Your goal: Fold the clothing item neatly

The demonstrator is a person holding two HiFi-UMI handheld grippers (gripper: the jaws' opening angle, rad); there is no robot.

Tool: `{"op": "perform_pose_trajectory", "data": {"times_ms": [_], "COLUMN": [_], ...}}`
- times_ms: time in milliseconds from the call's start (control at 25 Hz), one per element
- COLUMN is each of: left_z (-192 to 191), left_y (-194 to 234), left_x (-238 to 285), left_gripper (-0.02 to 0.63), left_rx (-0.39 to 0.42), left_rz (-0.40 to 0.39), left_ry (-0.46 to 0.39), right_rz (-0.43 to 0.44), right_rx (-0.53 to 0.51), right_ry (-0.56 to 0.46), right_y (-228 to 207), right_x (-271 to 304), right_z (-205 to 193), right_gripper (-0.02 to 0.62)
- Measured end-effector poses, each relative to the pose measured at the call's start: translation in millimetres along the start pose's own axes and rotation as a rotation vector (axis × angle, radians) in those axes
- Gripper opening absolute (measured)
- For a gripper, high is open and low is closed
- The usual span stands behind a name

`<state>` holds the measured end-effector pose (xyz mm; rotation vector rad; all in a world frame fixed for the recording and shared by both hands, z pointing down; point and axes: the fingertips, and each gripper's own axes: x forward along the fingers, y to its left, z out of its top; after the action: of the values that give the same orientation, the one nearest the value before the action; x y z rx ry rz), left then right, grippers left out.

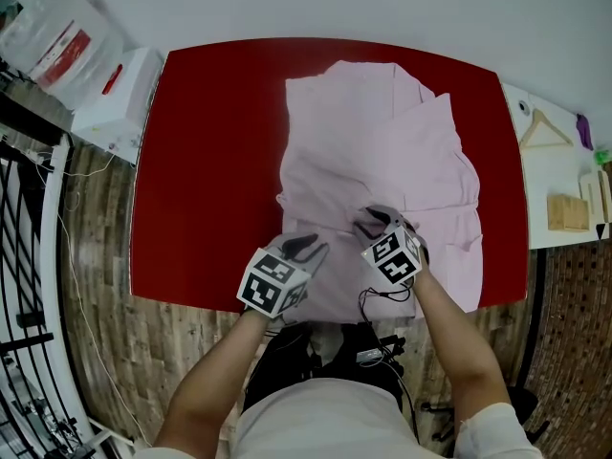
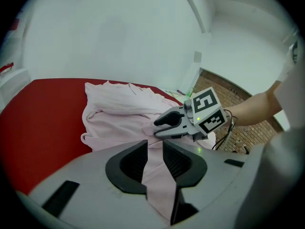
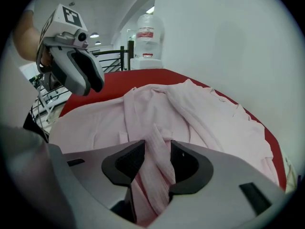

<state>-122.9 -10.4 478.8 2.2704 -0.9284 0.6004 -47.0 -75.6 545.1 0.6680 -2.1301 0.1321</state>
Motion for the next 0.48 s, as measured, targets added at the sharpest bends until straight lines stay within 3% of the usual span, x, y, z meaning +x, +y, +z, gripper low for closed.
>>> {"op": "perform_pose_trajectory", "data": {"times_ms": [480], "left_z": [-14], "left_y": [-14], "left_x": [-11], "left_gripper": [0.095], "left_rx": [0.059], "left_rz": [-0.106], "left_ry": [-0.003], "right_rz": [-0.125], "right_rx": [0.039], "right_ry": [-0.057], "right_y": [10], "right_x": [-35], "right_z": [25], "right_gripper": [0.173]}}
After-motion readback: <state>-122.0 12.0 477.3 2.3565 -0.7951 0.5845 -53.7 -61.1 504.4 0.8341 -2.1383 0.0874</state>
